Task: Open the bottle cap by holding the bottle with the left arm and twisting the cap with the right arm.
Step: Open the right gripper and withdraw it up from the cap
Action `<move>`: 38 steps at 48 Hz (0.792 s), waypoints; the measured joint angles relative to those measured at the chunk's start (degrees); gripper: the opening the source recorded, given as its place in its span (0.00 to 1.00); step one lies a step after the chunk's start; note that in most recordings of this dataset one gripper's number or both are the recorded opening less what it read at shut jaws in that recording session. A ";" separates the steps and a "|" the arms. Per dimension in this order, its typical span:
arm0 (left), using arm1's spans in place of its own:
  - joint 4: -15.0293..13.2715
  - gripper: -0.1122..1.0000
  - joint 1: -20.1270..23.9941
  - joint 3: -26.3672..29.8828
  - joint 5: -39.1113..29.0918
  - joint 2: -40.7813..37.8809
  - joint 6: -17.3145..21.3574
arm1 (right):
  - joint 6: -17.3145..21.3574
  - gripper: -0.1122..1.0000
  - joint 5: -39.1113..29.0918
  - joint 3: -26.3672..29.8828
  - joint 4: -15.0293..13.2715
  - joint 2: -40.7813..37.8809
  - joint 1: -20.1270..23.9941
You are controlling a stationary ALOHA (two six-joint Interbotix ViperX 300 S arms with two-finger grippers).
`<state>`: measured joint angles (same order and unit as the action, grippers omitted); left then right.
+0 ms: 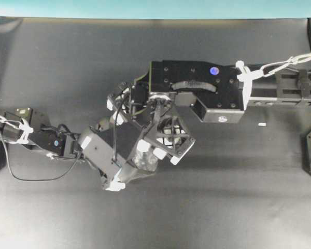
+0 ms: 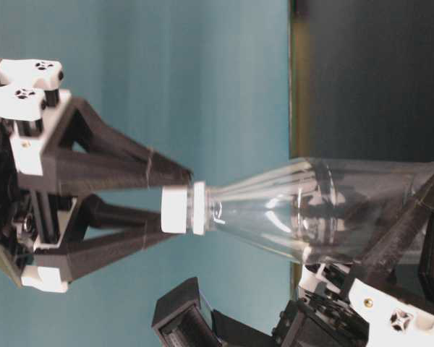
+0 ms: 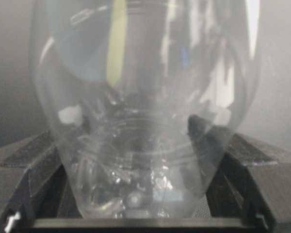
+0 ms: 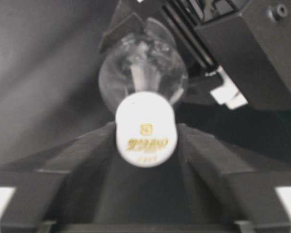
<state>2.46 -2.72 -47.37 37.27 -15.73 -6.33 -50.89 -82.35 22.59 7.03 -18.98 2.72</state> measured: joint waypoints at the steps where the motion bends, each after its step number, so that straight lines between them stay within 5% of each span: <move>1: 0.00 0.83 0.00 -0.09 0.00 0.00 0.00 | 0.00 0.75 0.18 0.00 0.00 0.00 0.00; 12: 0.09 0.83 0.00 0.00 -0.18 0.00 0.09 | 2.29 0.78 1.67 -0.09 1.32 0.88 -0.35; 26: 0.00 0.83 0.00 0.00 -0.35 0.00 0.09 | 12.13 0.78 3.25 -3.87 2.29 6.68 -1.58; 38: 0.00 0.83 0.00 0.18 -2.02 0.18 0.09 | 24.96 0.78 13.80 -11.16 2.46 15.64 -2.81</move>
<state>2.46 -2.72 -47.20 35.24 -15.56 -6.24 -25.93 -68.55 11.43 9.49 -3.34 -0.09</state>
